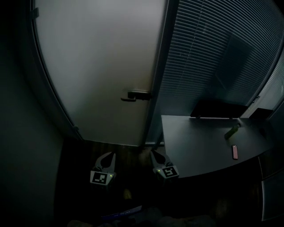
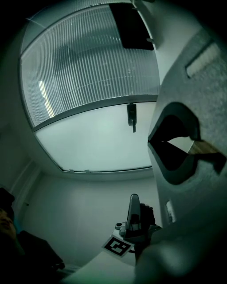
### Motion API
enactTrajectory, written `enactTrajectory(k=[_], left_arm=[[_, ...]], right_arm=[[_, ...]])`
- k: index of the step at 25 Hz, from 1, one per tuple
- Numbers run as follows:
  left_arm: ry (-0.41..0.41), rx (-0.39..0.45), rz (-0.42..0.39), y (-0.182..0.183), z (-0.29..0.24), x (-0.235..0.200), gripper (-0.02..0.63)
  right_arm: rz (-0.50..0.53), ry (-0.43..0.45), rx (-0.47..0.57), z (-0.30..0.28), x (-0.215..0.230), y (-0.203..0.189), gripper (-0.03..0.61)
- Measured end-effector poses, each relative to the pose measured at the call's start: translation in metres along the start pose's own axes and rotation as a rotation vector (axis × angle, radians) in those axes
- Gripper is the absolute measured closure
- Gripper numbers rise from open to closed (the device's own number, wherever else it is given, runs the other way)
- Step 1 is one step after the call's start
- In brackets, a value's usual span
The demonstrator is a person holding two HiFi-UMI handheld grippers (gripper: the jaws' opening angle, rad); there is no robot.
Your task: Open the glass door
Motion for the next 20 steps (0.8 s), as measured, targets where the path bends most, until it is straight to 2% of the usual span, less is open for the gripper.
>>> enactTrajectory(k=[7, 20], left_arm=[[-0.058, 0.009, -0.007, 0.0, -0.039, -0.041, 0.612], [-0.109, 0.007, -0.018, -0.003, -0.088, -0.07, 0.612]], right_arm=[[-0.028, -0.059, 0.023, -0.036, -0.001, 0.008, 0.578], [-0.048, -0.126, 0.021, -0.071, 0.022, 0.011, 0.578]])
Point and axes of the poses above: the fingertips, and each gripper's own axes: z backward along the fingers, x to its right, y out of its top, the point moved 10 cm from there along z, backward along the fingers, and after that the axes turned 12 degrees about -z, right-handed, at the moved point
